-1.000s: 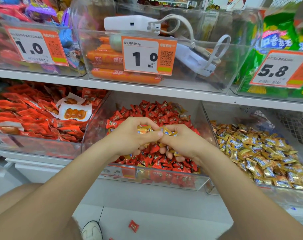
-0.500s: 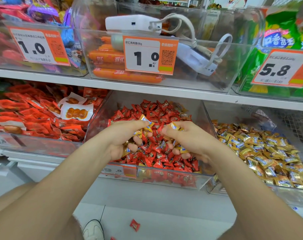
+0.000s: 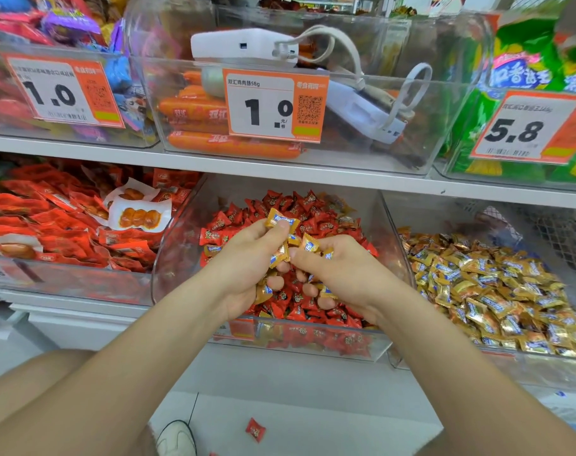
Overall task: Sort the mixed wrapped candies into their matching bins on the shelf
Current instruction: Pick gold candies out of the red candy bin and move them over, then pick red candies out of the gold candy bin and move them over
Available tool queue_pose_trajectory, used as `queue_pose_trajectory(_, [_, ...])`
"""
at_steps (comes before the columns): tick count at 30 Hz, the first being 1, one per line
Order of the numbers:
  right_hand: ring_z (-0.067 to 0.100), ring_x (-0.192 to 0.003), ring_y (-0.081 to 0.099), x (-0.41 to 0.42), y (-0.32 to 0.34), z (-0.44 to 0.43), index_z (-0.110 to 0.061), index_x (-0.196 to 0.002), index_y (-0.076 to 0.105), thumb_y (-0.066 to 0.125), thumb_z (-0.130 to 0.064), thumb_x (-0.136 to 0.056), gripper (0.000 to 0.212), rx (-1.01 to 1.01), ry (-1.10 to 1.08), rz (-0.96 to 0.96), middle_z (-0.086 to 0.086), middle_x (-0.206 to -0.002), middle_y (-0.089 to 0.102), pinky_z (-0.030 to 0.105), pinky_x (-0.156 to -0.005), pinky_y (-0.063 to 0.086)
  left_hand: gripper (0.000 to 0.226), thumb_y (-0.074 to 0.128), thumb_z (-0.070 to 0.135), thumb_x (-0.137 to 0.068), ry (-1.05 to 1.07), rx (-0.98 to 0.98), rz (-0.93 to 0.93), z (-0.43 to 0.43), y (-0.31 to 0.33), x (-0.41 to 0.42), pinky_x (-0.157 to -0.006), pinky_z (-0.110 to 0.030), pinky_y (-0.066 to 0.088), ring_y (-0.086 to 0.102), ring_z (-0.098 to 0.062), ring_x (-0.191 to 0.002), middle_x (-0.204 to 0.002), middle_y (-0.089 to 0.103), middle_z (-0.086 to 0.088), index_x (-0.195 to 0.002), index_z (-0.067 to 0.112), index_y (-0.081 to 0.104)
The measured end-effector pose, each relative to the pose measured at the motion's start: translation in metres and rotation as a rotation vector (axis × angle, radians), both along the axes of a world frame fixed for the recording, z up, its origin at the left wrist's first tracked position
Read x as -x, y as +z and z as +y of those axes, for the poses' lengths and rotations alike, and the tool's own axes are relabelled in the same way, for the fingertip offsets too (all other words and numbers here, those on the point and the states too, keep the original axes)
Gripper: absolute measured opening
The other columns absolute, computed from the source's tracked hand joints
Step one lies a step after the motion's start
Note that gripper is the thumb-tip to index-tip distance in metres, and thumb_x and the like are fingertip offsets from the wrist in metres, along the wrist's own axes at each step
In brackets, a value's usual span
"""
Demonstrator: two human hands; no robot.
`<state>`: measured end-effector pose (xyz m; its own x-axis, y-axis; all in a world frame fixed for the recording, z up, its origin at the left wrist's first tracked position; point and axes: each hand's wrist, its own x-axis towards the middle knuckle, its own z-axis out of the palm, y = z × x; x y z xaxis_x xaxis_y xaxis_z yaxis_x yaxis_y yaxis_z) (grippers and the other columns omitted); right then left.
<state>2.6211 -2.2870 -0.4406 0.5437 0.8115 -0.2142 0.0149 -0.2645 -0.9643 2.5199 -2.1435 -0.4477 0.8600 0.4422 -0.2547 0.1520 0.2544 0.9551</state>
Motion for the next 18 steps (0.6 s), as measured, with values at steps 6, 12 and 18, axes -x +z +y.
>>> queue_pose_trajectory(6, [0.015,-0.052,0.049,-0.002,0.008,-0.003,-0.007,-0.089,0.060,0.064,-0.032,-0.104,0.029,0.164,0.019,-0.215,0.003,-0.062,0.054,0.026,-0.044,0.041,0.026,0.066,0.033,-0.104,0.084,0.071,0.016,-0.003,0.003,-0.001,-0.039,-0.019,0.030,0.044,-0.008,-0.053,-0.089,0.054,0.001,-0.118,0.011,0.065])
queue_pose_trajectory(12, [0.026,-0.081,0.061,-0.013,0.008,-0.021,-0.012,-0.107,0.072,0.063,-0.045,-0.103,0.035,0.417,-0.014,-0.837,0.007,-0.075,0.067,0.034,-0.067,0.043,0.030,0.066,0.029,-0.103,0.205,0.038,0.040,0.006,0.006,0.000,-0.039,-0.018,0.029,0.043,-0.006,-0.050,-0.094,0.059,-0.001,-0.124,0.008,0.064])
queue_pose_trajectory(18, [0.019,-0.056,0.045,-0.022,0.030,-0.052,-0.002,-0.107,0.070,0.067,-0.026,-0.102,0.025,-0.046,-0.137,-0.039,0.008,-0.076,0.056,0.024,-0.041,0.027,0.035,0.071,0.031,-0.099,0.118,0.051,0.060,-0.012,0.012,-0.002,-0.041,-0.018,0.032,0.043,-0.008,-0.054,-0.099,0.049,-0.002,-0.125,0.009,0.066])
